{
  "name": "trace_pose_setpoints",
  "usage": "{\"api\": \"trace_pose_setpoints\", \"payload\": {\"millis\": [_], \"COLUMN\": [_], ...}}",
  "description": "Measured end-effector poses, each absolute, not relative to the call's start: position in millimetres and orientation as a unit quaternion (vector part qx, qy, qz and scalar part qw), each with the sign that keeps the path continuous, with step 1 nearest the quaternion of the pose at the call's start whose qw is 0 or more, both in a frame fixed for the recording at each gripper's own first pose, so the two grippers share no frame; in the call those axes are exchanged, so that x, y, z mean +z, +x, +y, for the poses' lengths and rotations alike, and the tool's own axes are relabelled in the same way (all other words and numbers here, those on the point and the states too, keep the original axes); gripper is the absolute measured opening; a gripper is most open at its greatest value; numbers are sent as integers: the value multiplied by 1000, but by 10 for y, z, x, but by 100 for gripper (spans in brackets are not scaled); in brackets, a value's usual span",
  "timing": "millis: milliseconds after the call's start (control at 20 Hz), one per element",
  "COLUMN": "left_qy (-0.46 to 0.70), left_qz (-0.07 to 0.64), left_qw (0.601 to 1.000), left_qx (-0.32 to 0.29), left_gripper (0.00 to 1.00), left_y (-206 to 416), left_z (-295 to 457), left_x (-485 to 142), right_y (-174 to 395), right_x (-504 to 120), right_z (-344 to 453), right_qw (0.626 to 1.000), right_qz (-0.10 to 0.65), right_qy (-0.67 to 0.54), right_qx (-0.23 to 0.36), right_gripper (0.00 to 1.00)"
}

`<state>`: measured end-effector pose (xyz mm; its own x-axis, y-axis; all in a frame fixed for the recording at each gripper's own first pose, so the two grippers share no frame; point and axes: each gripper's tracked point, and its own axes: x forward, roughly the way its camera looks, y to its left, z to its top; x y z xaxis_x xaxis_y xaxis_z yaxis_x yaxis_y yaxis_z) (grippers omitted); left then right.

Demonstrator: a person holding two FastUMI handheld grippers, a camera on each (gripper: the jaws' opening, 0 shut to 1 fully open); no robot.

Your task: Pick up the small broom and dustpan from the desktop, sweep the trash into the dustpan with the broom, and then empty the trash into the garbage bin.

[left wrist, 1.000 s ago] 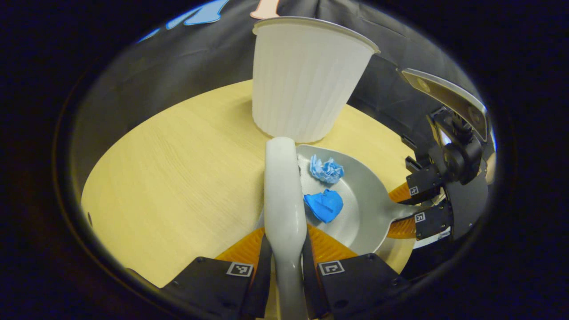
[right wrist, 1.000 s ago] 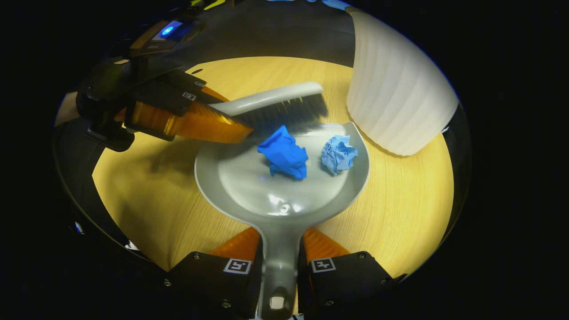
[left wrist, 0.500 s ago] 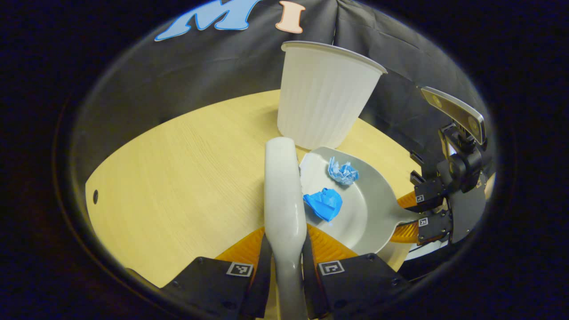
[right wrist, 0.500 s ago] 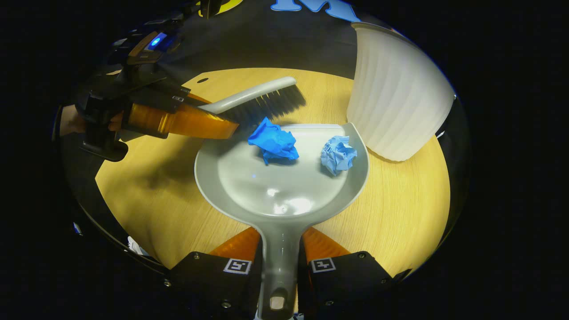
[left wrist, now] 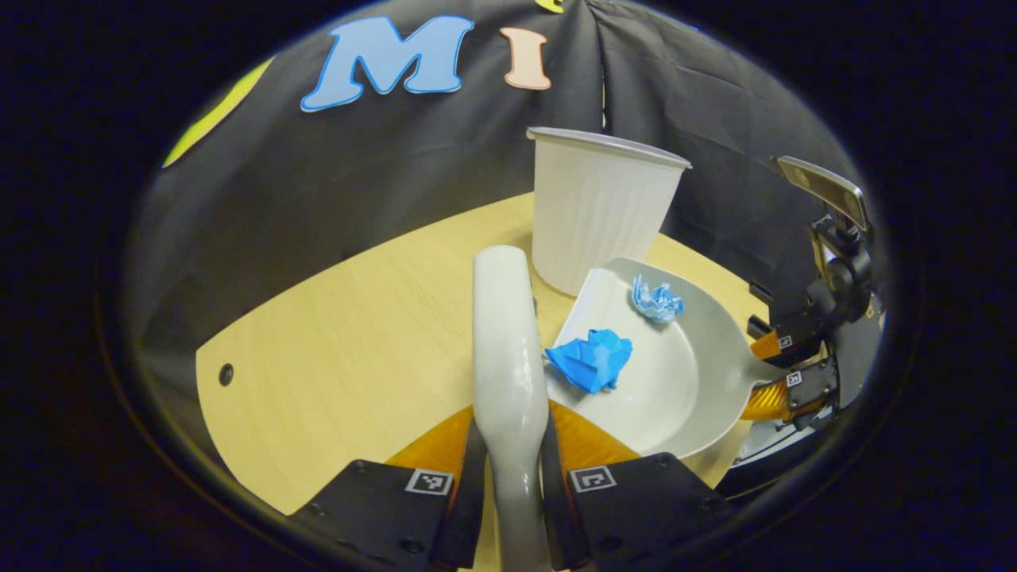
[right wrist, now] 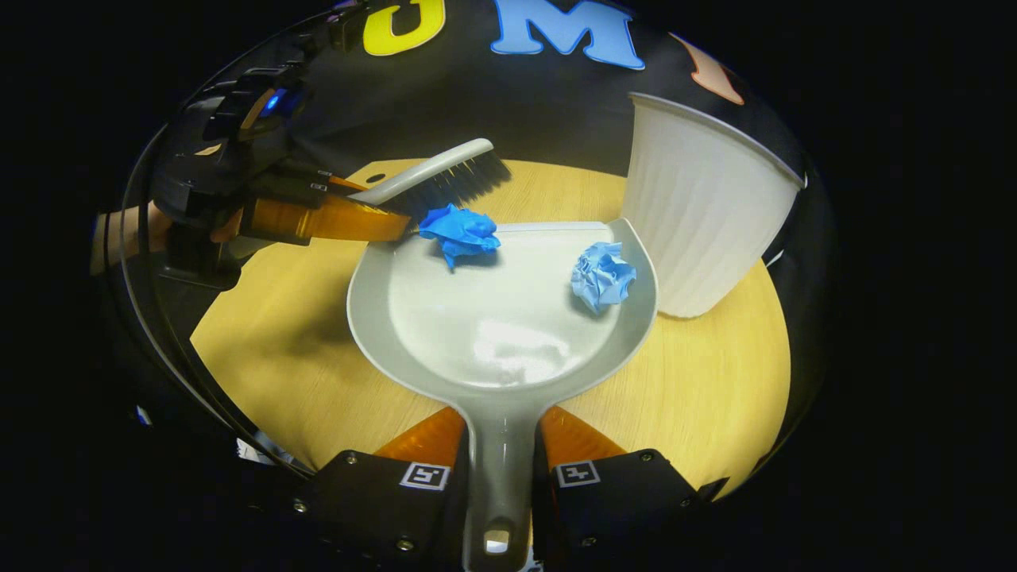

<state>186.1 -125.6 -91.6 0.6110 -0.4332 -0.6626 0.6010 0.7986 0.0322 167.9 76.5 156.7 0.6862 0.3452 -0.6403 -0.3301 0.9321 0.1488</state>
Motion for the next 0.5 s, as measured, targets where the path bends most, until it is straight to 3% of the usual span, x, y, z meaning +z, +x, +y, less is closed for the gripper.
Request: {"api": "trace_pose_setpoints", "payload": {"millis": [500], "left_qy": [162], "left_qz": [296], "left_qw": [899], "left_qx": [-279], "left_gripper": [42], "left_y": [1790], "left_z": [-1115], "left_x": [-70], "right_y": [1792], "right_x": [1367], "right_z": [720], "right_qw": [941], "right_qz": [293], "right_qy": [3], "right_qx": [173], "right_gripper": [34]}}
